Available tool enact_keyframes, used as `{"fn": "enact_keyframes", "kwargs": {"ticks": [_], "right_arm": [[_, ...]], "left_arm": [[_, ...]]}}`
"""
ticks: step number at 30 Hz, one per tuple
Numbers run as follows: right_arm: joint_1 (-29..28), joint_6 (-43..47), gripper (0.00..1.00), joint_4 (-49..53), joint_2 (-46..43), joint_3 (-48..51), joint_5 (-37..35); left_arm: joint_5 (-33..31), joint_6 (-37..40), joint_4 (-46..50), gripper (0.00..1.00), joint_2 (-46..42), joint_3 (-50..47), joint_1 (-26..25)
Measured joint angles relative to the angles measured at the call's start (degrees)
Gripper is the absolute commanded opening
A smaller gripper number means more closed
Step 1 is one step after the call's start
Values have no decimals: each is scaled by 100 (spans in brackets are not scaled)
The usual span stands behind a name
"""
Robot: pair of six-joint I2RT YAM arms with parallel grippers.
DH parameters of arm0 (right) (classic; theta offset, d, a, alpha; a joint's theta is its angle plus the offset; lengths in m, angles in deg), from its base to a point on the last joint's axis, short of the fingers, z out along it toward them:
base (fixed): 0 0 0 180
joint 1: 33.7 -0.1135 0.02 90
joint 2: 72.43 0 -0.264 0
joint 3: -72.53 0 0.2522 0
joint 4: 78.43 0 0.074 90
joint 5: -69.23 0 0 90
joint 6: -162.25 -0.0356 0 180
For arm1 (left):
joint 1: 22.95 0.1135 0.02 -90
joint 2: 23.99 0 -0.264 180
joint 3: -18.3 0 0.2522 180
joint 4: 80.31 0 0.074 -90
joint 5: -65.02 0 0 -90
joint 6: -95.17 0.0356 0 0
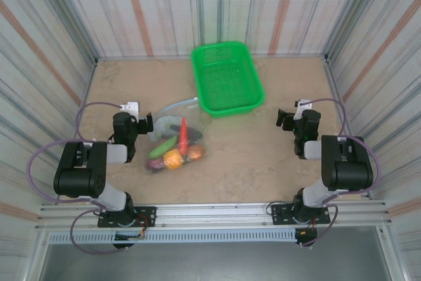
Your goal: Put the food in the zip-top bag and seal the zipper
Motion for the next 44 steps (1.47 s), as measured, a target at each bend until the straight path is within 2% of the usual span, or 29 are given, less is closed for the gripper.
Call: {"fn": "enact_keyframes", "kwargs": {"ticks": [38, 44], "right_arm": [[0, 0, 99, 0, 0, 0, 0], [0, 0, 99, 0, 0, 0, 0]], "left_arm": [[2, 2, -22, 99, 0, 2, 0], [345, 61, 42, 99, -2, 101, 94]]}}
